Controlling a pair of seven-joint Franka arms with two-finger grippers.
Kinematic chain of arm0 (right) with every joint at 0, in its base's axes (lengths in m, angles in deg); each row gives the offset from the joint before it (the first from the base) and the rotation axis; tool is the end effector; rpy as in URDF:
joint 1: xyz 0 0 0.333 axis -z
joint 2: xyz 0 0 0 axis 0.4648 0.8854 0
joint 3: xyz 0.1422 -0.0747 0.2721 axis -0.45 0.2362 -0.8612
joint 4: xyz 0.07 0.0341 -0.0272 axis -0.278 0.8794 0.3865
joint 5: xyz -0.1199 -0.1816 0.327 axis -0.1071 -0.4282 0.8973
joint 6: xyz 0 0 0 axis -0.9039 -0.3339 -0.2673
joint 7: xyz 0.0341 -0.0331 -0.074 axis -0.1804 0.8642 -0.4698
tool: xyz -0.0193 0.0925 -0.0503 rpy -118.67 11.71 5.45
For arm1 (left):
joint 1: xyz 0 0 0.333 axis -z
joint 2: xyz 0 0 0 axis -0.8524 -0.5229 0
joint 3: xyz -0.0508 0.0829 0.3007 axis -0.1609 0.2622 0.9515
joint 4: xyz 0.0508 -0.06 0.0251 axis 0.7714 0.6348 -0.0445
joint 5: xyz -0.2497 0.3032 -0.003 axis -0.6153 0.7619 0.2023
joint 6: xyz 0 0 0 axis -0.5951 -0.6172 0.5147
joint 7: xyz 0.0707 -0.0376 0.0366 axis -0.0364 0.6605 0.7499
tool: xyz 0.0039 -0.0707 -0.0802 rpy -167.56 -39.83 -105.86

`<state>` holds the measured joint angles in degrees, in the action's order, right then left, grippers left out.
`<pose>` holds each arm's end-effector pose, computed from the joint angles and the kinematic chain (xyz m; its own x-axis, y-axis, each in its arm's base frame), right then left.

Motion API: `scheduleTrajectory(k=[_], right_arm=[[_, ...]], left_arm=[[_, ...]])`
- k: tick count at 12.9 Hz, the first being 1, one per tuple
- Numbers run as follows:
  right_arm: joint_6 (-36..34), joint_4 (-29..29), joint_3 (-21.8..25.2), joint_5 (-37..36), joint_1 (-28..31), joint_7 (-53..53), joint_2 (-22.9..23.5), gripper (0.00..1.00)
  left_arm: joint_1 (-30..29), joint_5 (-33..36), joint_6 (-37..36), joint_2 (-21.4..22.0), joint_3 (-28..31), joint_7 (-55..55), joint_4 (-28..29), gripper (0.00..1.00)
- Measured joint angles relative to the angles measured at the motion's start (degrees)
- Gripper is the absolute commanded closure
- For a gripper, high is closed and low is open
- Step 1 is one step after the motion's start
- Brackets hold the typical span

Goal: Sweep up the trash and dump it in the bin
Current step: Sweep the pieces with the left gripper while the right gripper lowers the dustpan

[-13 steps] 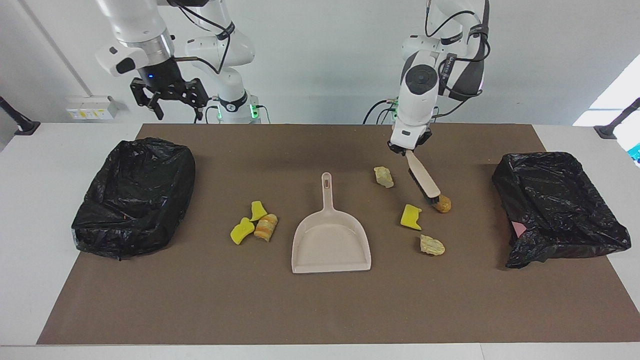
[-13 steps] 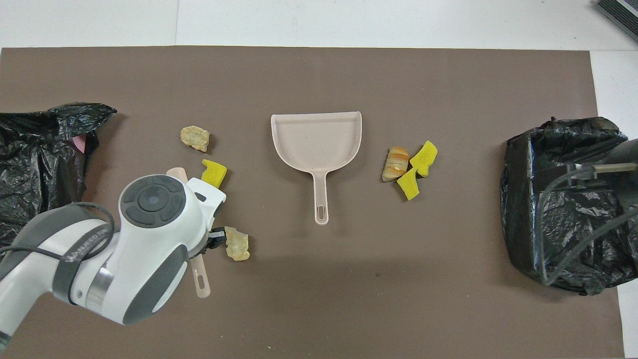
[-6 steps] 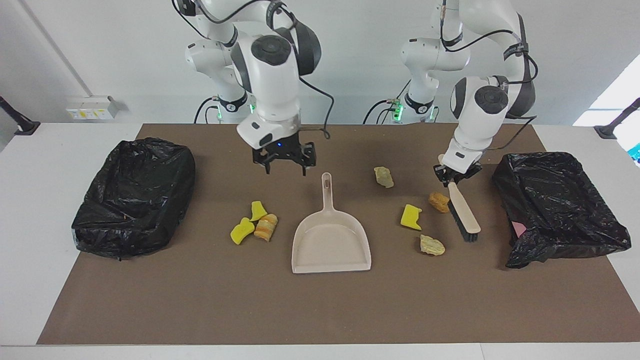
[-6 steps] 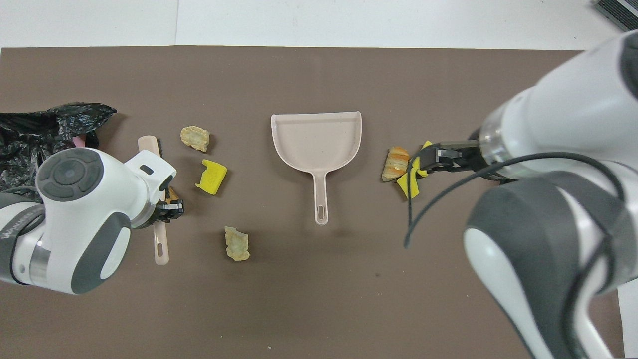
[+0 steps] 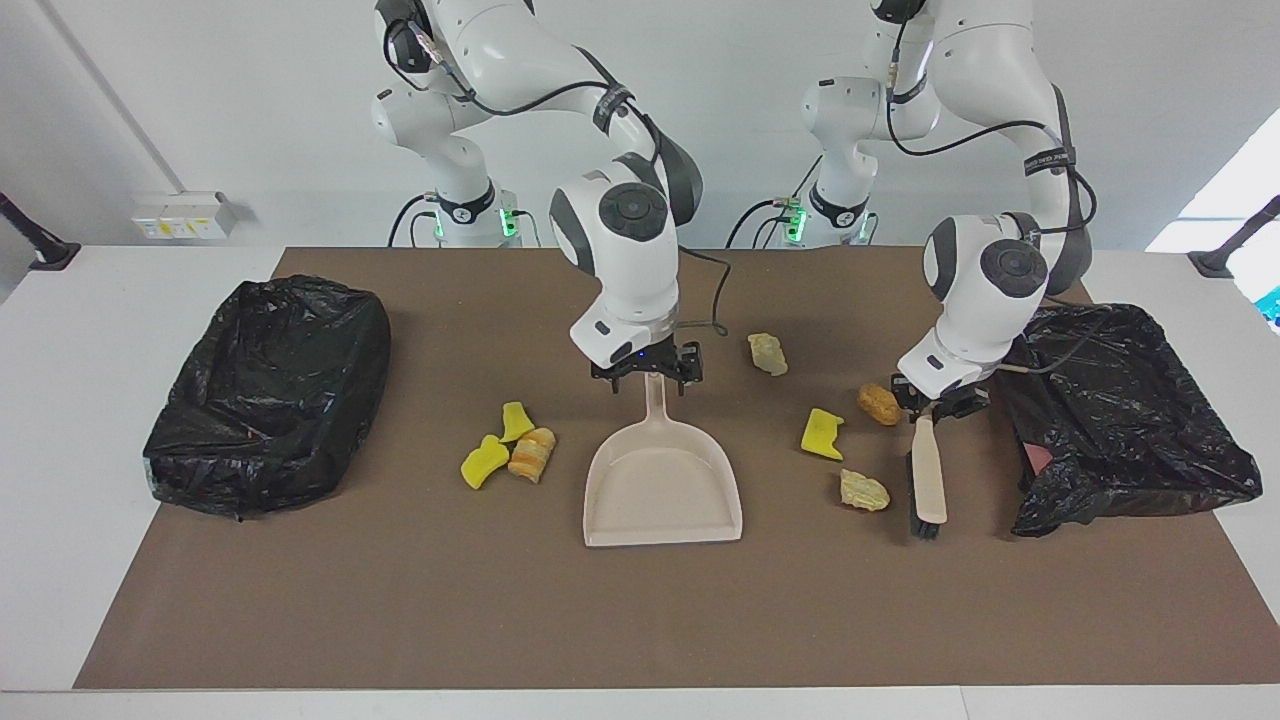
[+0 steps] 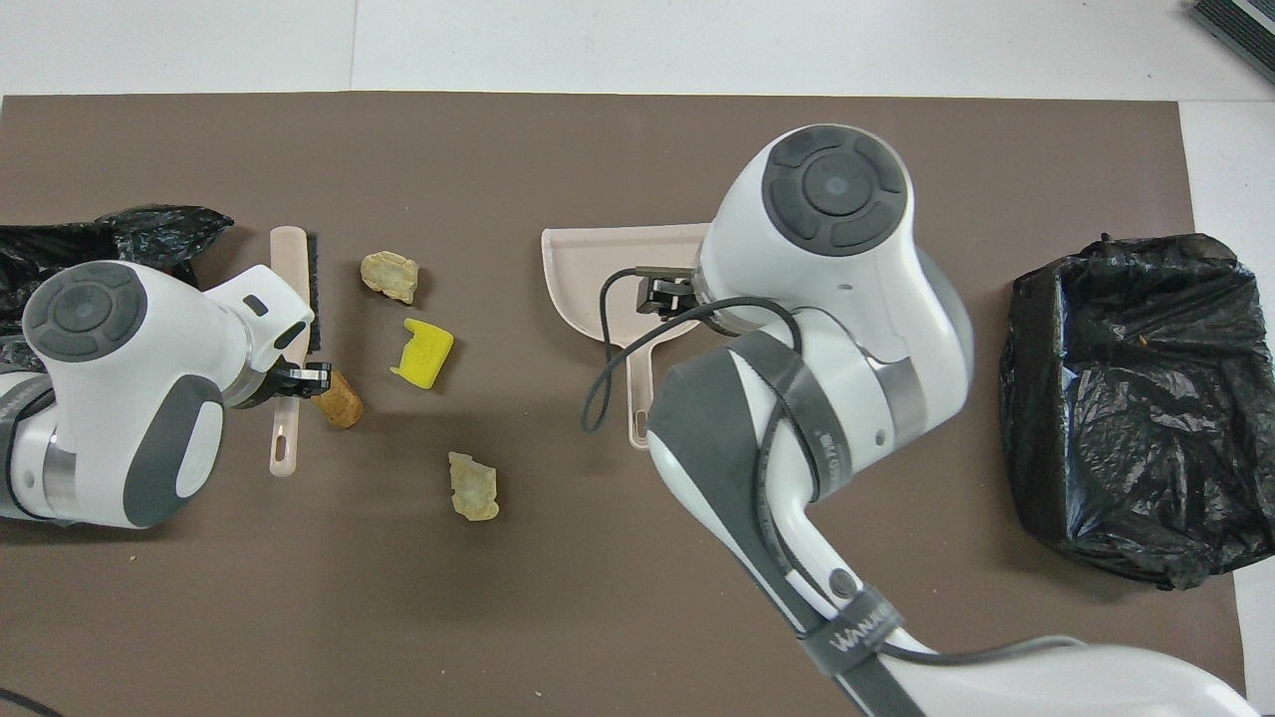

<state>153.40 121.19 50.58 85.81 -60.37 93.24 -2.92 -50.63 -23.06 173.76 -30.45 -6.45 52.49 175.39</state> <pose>0.5847 0.3671 0.3830 0.9966 -0.0717 -0.0403 -0.0734 -0.9964 -0.0422 0.5880 -0.0584 0.3480 0.9223 -0.3844 -0.0395 -0.3864 -0.9185 -0.0839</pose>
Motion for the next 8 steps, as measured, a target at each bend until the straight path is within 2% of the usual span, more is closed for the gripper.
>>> scheduleTrajectory(k=[2,3,5,7,8], right_arm=[[1.2,3.3,0.0,0.1,-0.2,-2.1,0.3,0.0],[1.2,4.2,-0.2,0.2,-0.2,-2.6,0.0,0.09],[1.2,4.8,-0.8,0.2,-0.2,-2.9,-0.8,0.5],[1.2,5.2,-1.3,0.4,-0.4,-3.0,-1.3,1.0],[1.2,5.4,-1.4,0.4,-0.6,-3.0,-1.4,1.0]], left_arm=[[0.1,0.0,-0.4,0.0,-0.7,-3.5,0.0,1.0],[0.2,0.0,-1.4,0.0,-1.1,-4.6,0.1,1.0],[1.2,0.0,-3.9,0.5,-1.6,-8.5,0.7,1.0],[3.8,0.0,-8.3,1.1,-1.8,-11.4,0.9,1.0],[5.5,0.2,-10.8,1.6,-1.8,-12.1,1.0,1.0]])
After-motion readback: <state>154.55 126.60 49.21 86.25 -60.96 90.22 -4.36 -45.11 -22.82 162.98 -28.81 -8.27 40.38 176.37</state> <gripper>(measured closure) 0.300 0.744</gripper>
